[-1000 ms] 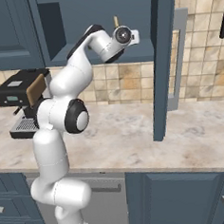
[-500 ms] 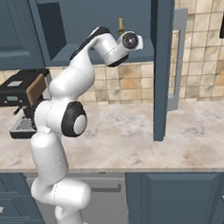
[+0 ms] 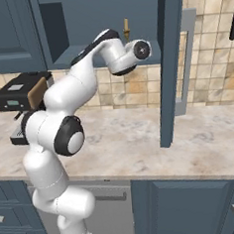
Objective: Pick the candle and candle from the dining table and place them in the open cabinet. Close the cabinet after placing the objects.
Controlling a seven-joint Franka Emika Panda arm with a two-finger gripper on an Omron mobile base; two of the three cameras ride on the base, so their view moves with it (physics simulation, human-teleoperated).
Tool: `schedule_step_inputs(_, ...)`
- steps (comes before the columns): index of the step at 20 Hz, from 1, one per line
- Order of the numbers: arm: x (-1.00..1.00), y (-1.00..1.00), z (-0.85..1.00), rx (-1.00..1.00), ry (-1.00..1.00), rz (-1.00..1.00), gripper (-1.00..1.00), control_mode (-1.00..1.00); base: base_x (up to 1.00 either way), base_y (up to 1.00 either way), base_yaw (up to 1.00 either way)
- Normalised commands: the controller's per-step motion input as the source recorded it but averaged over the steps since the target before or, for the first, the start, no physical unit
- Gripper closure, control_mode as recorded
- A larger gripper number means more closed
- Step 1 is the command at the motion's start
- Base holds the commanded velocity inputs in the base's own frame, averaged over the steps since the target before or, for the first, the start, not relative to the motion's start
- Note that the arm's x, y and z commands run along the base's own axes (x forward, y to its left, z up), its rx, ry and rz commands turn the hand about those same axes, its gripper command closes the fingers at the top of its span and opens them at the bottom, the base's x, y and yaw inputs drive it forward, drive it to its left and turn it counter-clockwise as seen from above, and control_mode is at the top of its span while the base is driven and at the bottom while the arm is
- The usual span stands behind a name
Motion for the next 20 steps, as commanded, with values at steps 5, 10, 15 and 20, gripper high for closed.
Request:
schedule_step_inputs(5,-0.68,0.41,0.0,-0.02,-0.12,0.16,-1.0,-1.0,0.0,0.0,0.0)
schedule_step_inputs(10,-0.75,0.93,-0.15,-0.2,-0.17,0.38,-1.0,-1.0,0.0,0.0,0.0)
schedule_step_inputs(15,-0.68,0.91,-0.16,-0.29,-0.19,0.48,-1.0,-1.0,0.0,0.0,0.0)
schedule_step_inputs(20,-0.69,0.67,-0.04,-0.39,-0.22,0.49,-1.0,-1.0,0.0,0.0,0.0)
